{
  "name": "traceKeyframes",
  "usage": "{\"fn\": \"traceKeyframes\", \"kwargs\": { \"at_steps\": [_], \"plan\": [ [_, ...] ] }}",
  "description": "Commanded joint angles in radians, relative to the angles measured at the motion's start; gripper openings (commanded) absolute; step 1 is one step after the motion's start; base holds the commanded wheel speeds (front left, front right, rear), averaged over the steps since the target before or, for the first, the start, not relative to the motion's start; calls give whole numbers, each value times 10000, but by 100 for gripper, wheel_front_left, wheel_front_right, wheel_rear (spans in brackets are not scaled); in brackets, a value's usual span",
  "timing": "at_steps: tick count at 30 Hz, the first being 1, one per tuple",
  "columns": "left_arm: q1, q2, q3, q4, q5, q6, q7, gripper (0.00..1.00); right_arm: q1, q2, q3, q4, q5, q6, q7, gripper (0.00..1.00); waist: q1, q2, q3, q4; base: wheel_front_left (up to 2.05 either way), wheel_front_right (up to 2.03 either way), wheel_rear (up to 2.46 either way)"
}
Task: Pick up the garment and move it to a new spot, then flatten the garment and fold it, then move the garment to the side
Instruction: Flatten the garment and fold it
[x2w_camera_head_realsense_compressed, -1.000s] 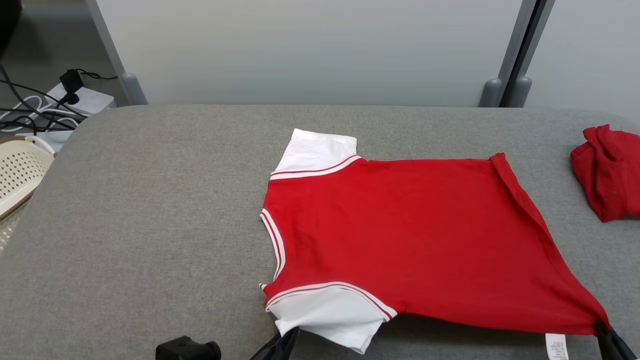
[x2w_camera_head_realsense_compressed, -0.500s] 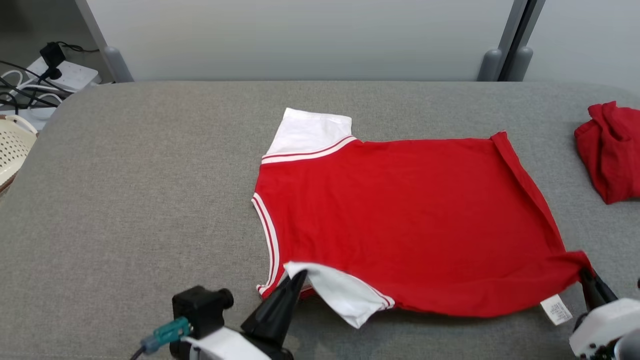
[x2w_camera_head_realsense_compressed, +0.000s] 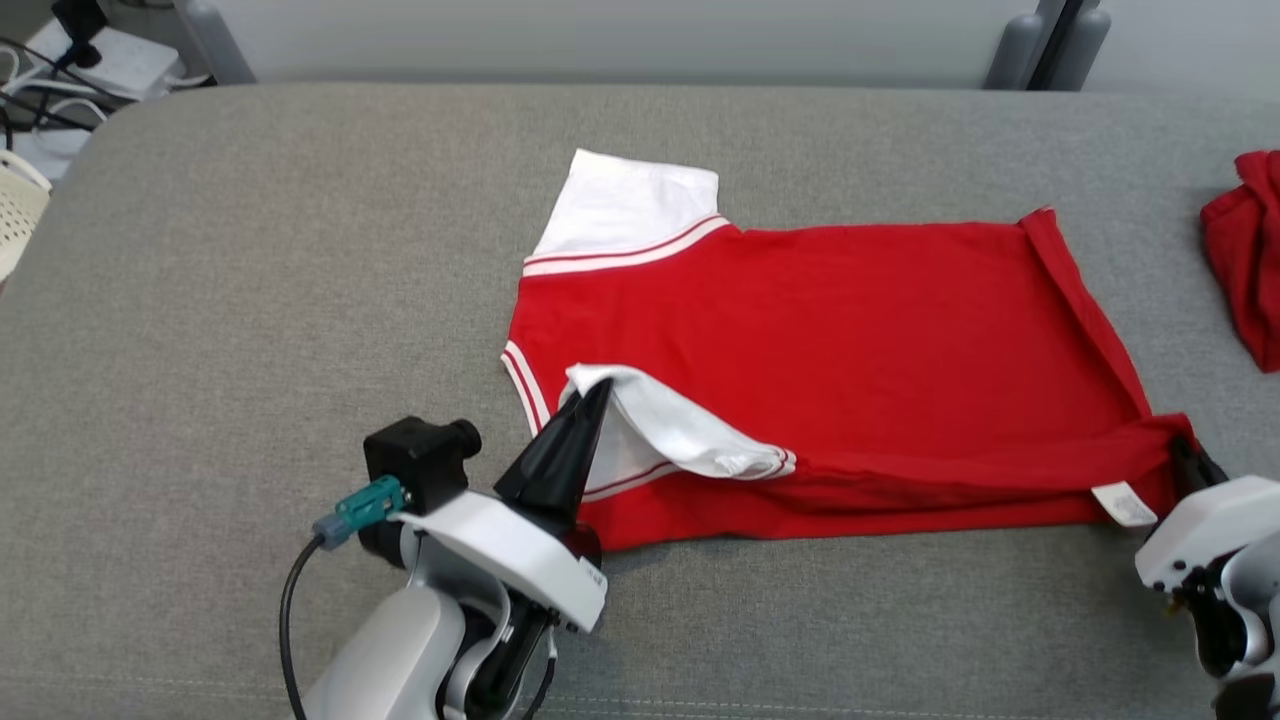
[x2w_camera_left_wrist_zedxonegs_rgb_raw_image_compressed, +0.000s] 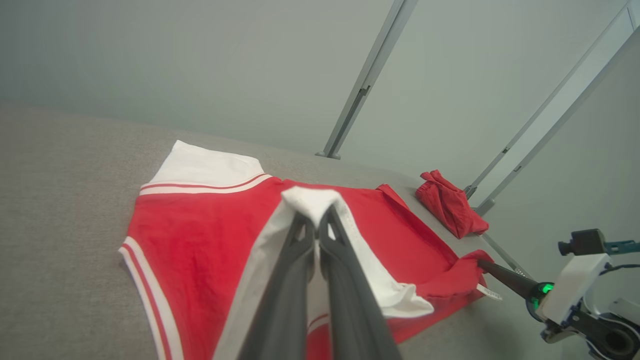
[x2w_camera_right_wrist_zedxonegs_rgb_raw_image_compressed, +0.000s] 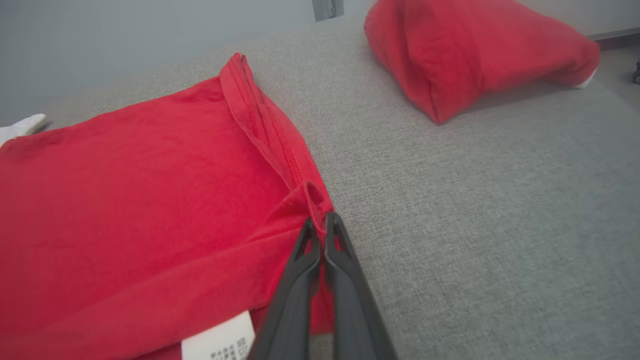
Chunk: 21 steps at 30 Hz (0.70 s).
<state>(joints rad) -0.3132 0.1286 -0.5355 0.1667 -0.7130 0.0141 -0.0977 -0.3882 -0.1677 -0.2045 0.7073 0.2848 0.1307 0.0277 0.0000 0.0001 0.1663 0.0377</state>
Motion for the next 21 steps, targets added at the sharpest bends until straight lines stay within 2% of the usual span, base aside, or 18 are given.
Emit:
{"fn": "traceKeyframes", "kwargs": {
  "at_steps": [1, 8, 15, 16, 17, 18, 19, 20, 21],
  "plan": [
    [-736, 10, 302, 116, 184, -179, -231, 0, -497, -137, 148, 21, -205, 0, -188, 0, 0, -1, 296, 22, 0, 0, 0],
    [-1802, -169, 185, 1638, 506, -516, -746, 0, -1402, -30, 169, 977, -496, 0, -517, 0, 0, -1, 756, -48, 0, 0, 0],
    [-2705, -366, 36, 3337, 1031, -330, -1209, 0, -2145, 58, 316, 2005, -641, 0, -1000, 0, 0, -1, 982, -163, 0, 0, 0],
    [-2775, -403, 16, 3525, 1062, -329, -1268, 0, -2209, 72, 344, 2126, -631, 0, -1107, 11, 0, -1, 980, -175, 0, 0, 0],
    [-2823, -442, -3, 3693, 1070, -342, -1317, 0, -2255, 83, 395, 2222, -638, 0, -1234, 30, 0, -1, 969, -185, 0, 0, 0],
    [-2868, -475, -20, 3861, 1097, -323, -1362, 16, -2287, 103, 476, 2301, -631, 0, -1379, 47, 0, -1, 946, -195, 0, 0, 0],
    [-2887, -506, -25, 4017, 1097, -312, -1402, 43, -2306, 122, 553, 2371, -593, 0, -1526, 95, 0, -1, 916, -206, 0, 0, 0],
    [-2890, -540, -8, 4157, 1058, -296, -1433, 100, -2312, 123, 647, 2415, -564, 0, -1702, 100, 0, -1, 884, -214, 0, 0, 0],
    [-2906, -567, 19, 4262, 1063, -236, -1473, 100, -2298, 126, 773, 2435, -516, 0, -1895, 100, 0, -1, 846, -217, 0, 0, 0]
  ]
}}
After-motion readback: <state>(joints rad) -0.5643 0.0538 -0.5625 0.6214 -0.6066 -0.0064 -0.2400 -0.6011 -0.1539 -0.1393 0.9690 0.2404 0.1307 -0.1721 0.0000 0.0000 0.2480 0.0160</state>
